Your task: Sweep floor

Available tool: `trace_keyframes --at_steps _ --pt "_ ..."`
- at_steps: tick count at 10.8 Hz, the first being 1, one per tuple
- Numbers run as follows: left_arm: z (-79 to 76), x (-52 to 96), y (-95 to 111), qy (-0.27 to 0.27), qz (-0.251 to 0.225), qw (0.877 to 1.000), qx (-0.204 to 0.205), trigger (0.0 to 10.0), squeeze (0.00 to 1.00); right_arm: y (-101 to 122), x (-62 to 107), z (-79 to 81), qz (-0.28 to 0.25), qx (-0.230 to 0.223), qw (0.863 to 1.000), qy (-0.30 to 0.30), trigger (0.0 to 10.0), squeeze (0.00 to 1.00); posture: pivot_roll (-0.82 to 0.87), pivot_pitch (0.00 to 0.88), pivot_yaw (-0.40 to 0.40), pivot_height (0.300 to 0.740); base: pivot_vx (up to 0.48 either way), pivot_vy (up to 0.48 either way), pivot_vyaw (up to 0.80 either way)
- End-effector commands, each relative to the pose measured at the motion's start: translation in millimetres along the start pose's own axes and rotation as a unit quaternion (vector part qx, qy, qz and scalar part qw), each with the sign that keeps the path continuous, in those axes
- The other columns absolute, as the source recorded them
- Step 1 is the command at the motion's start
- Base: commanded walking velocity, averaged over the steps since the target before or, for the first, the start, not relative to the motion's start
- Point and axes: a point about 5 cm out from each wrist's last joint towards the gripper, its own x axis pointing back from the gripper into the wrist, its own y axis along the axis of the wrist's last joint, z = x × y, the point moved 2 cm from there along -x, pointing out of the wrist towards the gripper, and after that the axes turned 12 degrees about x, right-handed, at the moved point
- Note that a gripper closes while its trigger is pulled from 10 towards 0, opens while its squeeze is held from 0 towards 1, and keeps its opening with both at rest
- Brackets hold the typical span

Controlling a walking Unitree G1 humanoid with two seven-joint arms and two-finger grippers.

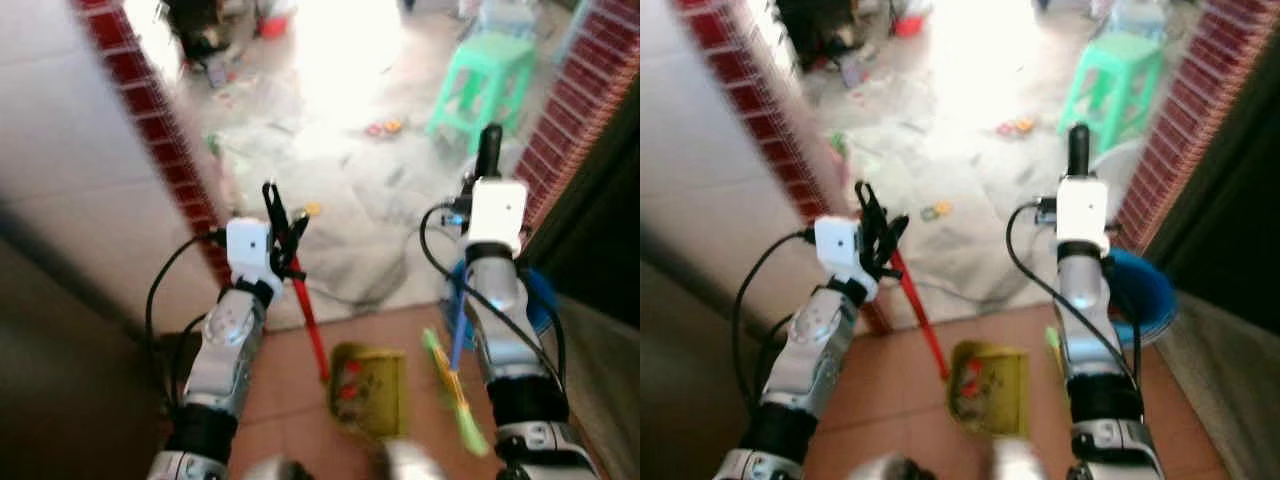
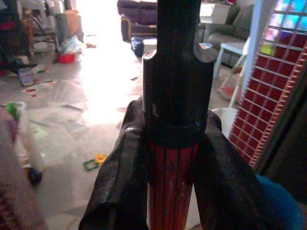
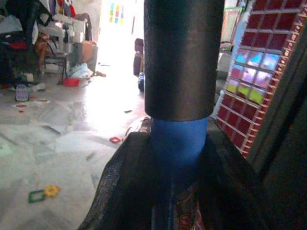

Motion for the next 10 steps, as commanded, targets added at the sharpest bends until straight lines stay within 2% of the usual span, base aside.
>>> trace_keyframes --at_steps 1,3,5,7,8,10 --pt "-2.4 -3.1 13.2 -0.003 -0.025 1.000 -0.010 10.0 0.00 9.5 -3.1 0.8 -0.020 -0.007 1.000 0.002 10.0 0.00 -0.17 0.000 0.125 0.740 0.000 -0.311 0.00" --pt "-2.2 -3.8 12.6 -0.001 -0.024 1.000 -0.007 10.0 0.00 9.4 -3.9 0.6 -0.021 -0.007 1.000 0.005 10.0 0.00 -0.18 0.000 0.124 0.740 0.000 -0.283 0.00" --pt "-0.6 -4.0 14.3 0.008 -0.033 0.999 0.004 10.0 0.00 11.2 -3.1 3.9 -0.030 -0.010 0.999 0.027 10.0 0.00 -0.18 0.000 0.120 0.740 0.000 0.000 0.00" --pt "8.3 1.0 13.8 0.033 -0.036 0.999 0.004 10.0 0.00 19.2 -0.4 15.6 -0.056 0.000 0.996 0.062 10.0 0.00 -0.15 0.000 0.084 0.740 0.000 0.000 0.00" --pt "16.6 8.4 15.0 0.053 -0.044 0.998 0.003 10.0 0.00 21.6 -1.1 26.8 -0.060 -0.003 0.995 0.085 10.0 0.00 -0.11 0.000 0.040 0.740 0.000 0.000 0.00" --pt "28.2 17.4 18.0 0.088 -0.053 0.995 -0.004 10.0 0.00 30.1 -7.7 39.8 -0.070 -0.013 0.991 0.112 10.0 0.00 -0.05 0.000 -0.023 0.740 0.000 0.000 0.00"
